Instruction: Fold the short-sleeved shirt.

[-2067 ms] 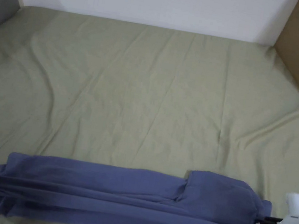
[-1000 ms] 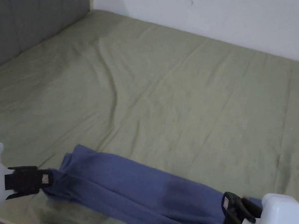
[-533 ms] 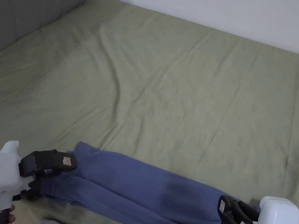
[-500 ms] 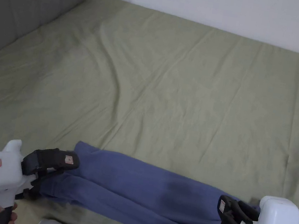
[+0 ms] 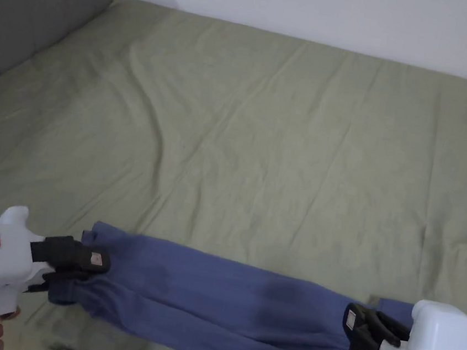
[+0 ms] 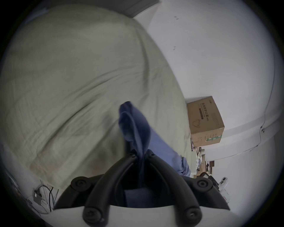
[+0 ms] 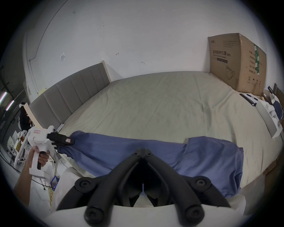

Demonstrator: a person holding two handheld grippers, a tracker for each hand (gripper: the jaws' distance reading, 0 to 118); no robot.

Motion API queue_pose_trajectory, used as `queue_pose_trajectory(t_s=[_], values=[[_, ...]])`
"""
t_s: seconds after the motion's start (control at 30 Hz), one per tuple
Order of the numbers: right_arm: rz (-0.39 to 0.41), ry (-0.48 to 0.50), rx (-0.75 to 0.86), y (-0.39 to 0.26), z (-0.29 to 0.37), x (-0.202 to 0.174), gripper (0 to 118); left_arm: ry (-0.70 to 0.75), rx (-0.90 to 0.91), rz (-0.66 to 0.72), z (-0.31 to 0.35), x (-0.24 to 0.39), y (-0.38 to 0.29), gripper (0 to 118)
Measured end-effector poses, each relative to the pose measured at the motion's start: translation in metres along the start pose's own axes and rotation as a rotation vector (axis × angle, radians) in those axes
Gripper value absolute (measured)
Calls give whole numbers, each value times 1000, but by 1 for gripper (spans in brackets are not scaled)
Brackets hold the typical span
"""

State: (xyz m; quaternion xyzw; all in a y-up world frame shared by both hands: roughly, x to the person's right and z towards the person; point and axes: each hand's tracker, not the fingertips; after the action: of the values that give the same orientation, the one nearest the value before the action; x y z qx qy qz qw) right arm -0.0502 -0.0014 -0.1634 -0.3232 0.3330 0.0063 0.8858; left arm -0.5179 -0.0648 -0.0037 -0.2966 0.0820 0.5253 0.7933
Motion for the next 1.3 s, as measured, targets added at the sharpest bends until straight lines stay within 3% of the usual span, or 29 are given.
queue_pose_trajectory(t_s=[0.2, 0.37, 0.6, 0.63, 0.67, 0.7, 0.73, 0.77, 0.8, 0.97, 1.07, 1.1, 1.13, 1.17, 1.2, 1.3], values=[[-56, -30, 35, 0, 20, 32, 0, -47, -12, -266, -11, 126, -35, 5], [-123, -39, 60, -3, 35, 61, 0, -106, -163, -491, -77, 215, -98, 5], [-210, -63, 67, -17, 53, 92, 0, 14, -352, -631, -201, 238, -167, 8], [-226, -64, 67, -19, 54, 95, 0, 17, -355, -648, -209, 240, -173, 15], [-240, -61, 63, -21, 55, 98, 0, 9, -380, -689, -216, 241, -179, 31], [-247, -58, 60, -23, 54, 100, 0, 8, -407, -711, -219, 242, -184, 62], [-253, -63, 54, -25, 53, 101, 0, 3, -432, -731, -221, 244, -188, 86], [-259, -69, 48, -27, 52, 102, 0, -11, -449, -749, -222, 244, -191, 101], [-264, -65, 43, -28, 52, 103, 0, -15, -437, -743, -220, 243, -190, 109], [-270, -56, 34, -29, 50, 105, 0, -22, -323, -627, -184, 241, -158, 109], [-268, -45, 39, -27, 50, 105, 0, -8, -251, -543, -160, 225, -131, 107], [-266, -43, 42, -26, 50, 105, 0, 8, -227, -521, -149, 225, -122, 99], [-262, -41, 43, -25, 49, 105, 0, 31, -195, -504, -144, 216, -116, 80], [-259, -41, 43, -25, 49, 105, 0, 50, -169, -491, -141, 208, -110, 49], [-257, -42, 43, -25, 49, 104, 0, 93, -159, -480, -141, 201, -106, 9], [-260, -31, 39, -26, 47, 104, 0, 261, -158, -530, -151, 188, -109, 5]])
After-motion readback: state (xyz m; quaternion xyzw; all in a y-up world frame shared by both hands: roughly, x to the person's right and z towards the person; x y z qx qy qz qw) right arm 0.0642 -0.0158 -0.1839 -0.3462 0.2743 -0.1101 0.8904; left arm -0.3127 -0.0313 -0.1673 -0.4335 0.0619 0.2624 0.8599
